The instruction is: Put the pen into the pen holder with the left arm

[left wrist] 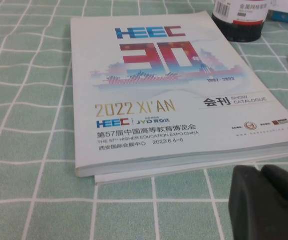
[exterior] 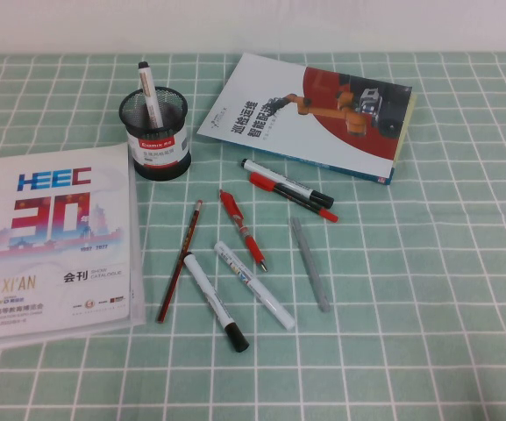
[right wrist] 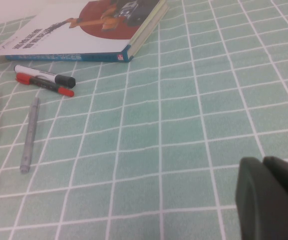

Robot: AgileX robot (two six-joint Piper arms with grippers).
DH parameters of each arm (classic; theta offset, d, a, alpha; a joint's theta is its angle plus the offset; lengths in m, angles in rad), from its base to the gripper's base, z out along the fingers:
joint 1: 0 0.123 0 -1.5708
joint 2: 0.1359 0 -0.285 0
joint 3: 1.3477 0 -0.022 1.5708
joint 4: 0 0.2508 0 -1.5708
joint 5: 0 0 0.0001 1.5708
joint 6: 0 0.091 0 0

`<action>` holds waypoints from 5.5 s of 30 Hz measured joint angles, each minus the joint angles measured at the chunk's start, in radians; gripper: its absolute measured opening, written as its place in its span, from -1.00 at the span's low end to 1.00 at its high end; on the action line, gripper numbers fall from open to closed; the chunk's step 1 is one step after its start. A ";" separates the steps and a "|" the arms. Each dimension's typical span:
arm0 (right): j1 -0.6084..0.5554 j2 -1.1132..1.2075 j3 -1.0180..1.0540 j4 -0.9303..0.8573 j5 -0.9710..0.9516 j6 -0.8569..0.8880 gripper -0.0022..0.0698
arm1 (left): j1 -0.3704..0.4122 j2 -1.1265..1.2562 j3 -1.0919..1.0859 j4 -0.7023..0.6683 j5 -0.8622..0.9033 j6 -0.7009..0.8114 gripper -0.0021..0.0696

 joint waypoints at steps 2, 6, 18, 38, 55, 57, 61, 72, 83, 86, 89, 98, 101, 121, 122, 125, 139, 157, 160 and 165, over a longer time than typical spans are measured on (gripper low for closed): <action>0.000 0.000 0.000 0.000 0.000 0.000 -1.00 | 0.000 0.000 0.000 0.002 0.000 0.000 -0.95; 0.000 0.000 0.000 0.000 0.000 0.000 -1.00 | 0.000 0.000 0.000 0.002 -0.009 0.000 -0.95; 0.000 0.000 0.000 0.000 0.000 0.000 -1.00 | 0.000 0.000 0.006 -0.029 -0.284 -0.237 -0.95; 0.000 0.000 0.000 0.000 0.000 0.000 -1.00 | 0.000 0.396 -0.391 -0.058 0.057 -0.338 -0.95; 0.000 0.000 0.000 0.000 0.000 0.000 -1.00 | -0.044 1.188 -0.969 -0.340 0.421 0.193 -0.95; 0.000 0.000 0.000 0.000 0.000 0.000 -1.00 | -0.075 1.267 -1.026 -0.340 0.430 0.199 -0.95; 0.000 0.000 0.000 0.000 0.000 0.000 -1.00 | -0.142 1.437 -1.151 -0.334 0.465 0.203 -0.95; 0.000 0.000 0.000 0.000 0.000 0.000 -1.00 | -0.269 1.820 -1.498 -0.240 0.627 0.204 -0.95; 0.000 0.000 0.000 0.000 0.000 0.000 -1.00 | -0.271 2.042 -1.705 -0.199 0.776 0.206 -0.95; 0.000 0.000 0.000 0.000 0.000 0.000 -1.00 | -0.279 2.074 -1.735 -0.184 0.791 0.224 -0.95; 0.000 0.000 0.000 0.000 0.000 0.000 -1.00 | -0.301 2.090 -1.742 -0.151 0.793 0.246 -0.95; 0.000 0.000 0.000 0.000 0.000 0.000 -1.00 | -0.343 2.097 -1.759 -0.085 0.789 0.314 -0.91; 0.000 0.000 0.000 0.000 0.000 0.000 -1.00 | -0.343 2.097 -1.761 -0.089 0.789 0.336 -0.72; 0.000 0.000 0.000 0.000 0.000 0.000 -1.00 | -0.343 2.185 -1.769 -0.047 0.771 0.180 -0.17; 0.000 0.000 0.000 0.000 0.000 0.000 -1.00 | -0.343 2.186 -1.769 -0.047 0.771 0.180 -0.17; 0.000 0.000 0.000 0.000 0.000 0.000 -1.00 | -0.343 2.190 -1.772 -0.047 0.773 0.175 -0.19; 0.000 0.000 0.000 0.000 0.000 0.000 -1.00 | -0.341 2.194 -1.779 -0.035 0.784 0.130 -0.85; 0.000 0.000 0.000 0.000 0.000 0.000 -1.00 | -0.342 1.943 -1.826 -0.047 0.788 0.187 -0.88; 0.000 0.000 0.000 0.000 0.000 0.000 -1.00 | -0.342 1.889 -1.826 -0.047 0.714 0.191 -0.88; 0.000 0.000 0.000 0.000 0.000 0.000 -1.00 | -0.342 1.805 -1.826 -0.090 0.538 0.219 -0.88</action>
